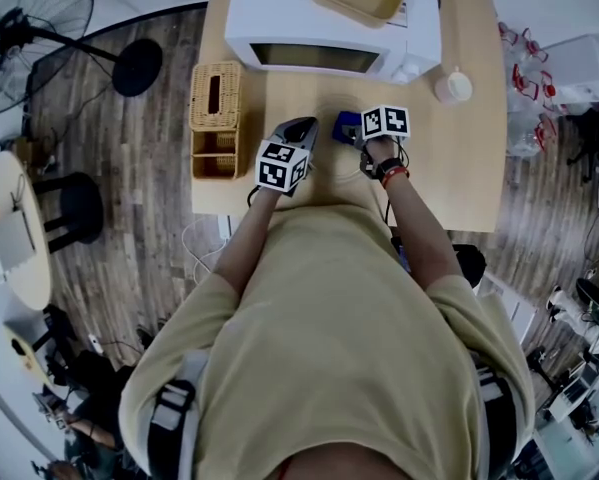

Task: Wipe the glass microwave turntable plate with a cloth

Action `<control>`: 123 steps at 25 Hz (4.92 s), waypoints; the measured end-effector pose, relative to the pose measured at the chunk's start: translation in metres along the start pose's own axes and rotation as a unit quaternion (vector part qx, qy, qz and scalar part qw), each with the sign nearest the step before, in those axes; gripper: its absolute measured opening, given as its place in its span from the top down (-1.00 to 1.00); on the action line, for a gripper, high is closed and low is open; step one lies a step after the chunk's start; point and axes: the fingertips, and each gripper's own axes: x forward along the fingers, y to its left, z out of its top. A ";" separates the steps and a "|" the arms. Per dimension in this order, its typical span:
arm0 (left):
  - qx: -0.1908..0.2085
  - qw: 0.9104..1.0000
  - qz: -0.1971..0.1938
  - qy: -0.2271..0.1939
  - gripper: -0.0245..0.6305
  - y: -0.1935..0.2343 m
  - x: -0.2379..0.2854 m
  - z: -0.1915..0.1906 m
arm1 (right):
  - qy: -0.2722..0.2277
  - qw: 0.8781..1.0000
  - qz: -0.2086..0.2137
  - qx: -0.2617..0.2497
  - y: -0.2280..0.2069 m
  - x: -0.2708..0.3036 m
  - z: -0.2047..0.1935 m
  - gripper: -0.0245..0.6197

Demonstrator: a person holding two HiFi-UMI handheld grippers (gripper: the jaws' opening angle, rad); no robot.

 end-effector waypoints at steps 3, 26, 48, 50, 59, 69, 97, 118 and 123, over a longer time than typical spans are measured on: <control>0.001 1.000 -0.003 0.003 0.86 -0.002 0.001 -0.001 | -0.002 1.000 -0.003 0.003 -0.008 -0.006 0.000 0.46; 0.000 1.000 0.002 0.014 0.86 0.004 -0.004 -0.011 | -0.040 0.997 -0.071 0.015 -0.070 -0.053 -0.004 0.41; -0.038 0.998 0.059 0.003 0.86 0.052 -0.048 -0.025 | 0.001 0.996 0.075 -0.039 0.076 0.003 -0.021 0.46; -0.041 0.997 0.064 0.003 0.86 0.054 -0.052 -0.028 | 0.012 0.995 0.081 -0.052 0.089 0.014 -0.025 0.46; -0.057 0.996 0.075 -0.009 0.86 0.062 -0.067 -0.030 | 0.030 0.994 0.072 -0.077 0.123 0.058 -0.037 0.46; -0.077 0.994 0.081 -0.008 0.86 0.065 -0.064 -0.034 | 0.039 0.994 0.045 -0.090 0.116 0.075 -0.040 0.43; -0.080 0.995 0.061 0.014 0.86 0.051 -0.055 -0.040 | 0.028 0.996 0.038 -0.073 0.084 0.051 -0.042 0.47; -0.066 0.997 0.035 0.035 0.86 0.033 -0.036 -0.047 | 0.012 0.999 0.021 -0.033 0.039 0.019 -0.047 0.47; -0.068 0.996 0.033 0.041 0.86 0.033 -0.034 -0.051 | 0.010 1.000 0.015 -0.025 0.030 0.013 -0.047 0.47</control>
